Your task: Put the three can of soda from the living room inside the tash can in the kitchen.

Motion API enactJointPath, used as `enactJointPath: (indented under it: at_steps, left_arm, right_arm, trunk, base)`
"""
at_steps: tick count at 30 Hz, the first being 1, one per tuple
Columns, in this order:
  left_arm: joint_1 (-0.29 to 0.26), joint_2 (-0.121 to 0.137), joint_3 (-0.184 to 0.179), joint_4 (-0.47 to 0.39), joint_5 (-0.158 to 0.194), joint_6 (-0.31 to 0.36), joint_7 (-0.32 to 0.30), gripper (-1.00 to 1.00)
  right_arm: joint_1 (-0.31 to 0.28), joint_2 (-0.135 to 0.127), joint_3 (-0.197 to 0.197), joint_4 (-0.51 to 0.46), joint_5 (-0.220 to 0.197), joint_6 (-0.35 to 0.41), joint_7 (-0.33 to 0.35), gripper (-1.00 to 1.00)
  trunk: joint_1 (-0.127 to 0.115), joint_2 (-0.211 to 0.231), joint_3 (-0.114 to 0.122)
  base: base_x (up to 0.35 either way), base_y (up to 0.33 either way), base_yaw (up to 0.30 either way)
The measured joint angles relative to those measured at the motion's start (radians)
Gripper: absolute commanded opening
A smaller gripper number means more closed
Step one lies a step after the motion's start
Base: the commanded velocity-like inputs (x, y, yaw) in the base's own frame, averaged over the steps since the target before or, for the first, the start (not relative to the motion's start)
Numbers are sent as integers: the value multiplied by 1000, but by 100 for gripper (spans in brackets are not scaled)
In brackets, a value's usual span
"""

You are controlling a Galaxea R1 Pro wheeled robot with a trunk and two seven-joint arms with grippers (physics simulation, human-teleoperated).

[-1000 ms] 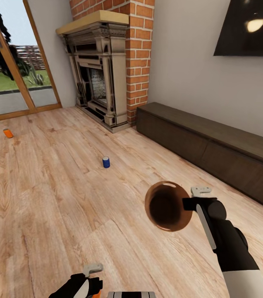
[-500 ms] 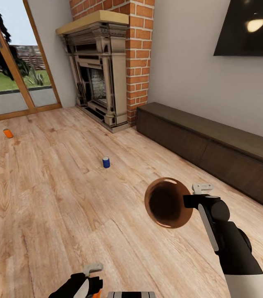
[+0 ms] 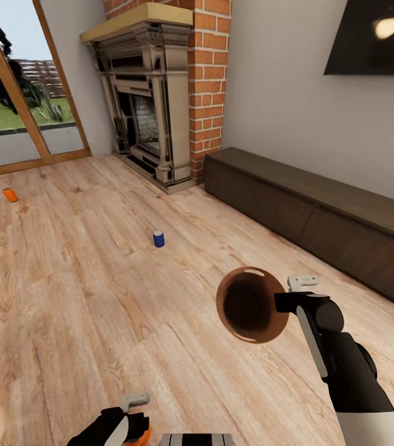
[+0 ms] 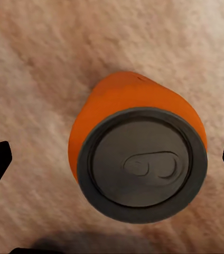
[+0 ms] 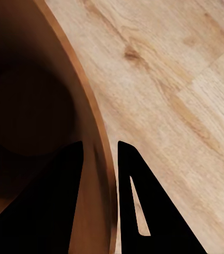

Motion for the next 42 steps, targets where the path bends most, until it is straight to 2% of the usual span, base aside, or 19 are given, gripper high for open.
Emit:
enactJointPath:
  at_steps: [4,9,18,24,42]
  left_arm:
    - [0,1,0,-1,27,-3,0,100]
    - [0,1,-1,-1,37,-6,-1,100]
    - [1,-1,-2,3,39,-7,-2,100]
    - [1,-1,-2,6,39,-6,-2,100]
    - [1,-1,-2,1,39,-7,-2,100]
  right_arm:
    - [0,0,0,0,-1,0,0,-100]
    - [0,0,0,0,0,0,0,-100]
    - [0,0,0,0,0,0,0,-100]
    - [0,0,0,1,0,0,0,-100]
    - [0,0,0,2,0,0,0,-100]
  trunk:
    - [0,0,0]
    - [0,0,0]
    - [0,0,0]
    - [3,-1,-23]
    - [3,-1,-23]
  base:
    - [0,0,0]
    - [0,0,0]
    - [0,0,0]
    - [0,0,0]
    - [0,0,0]
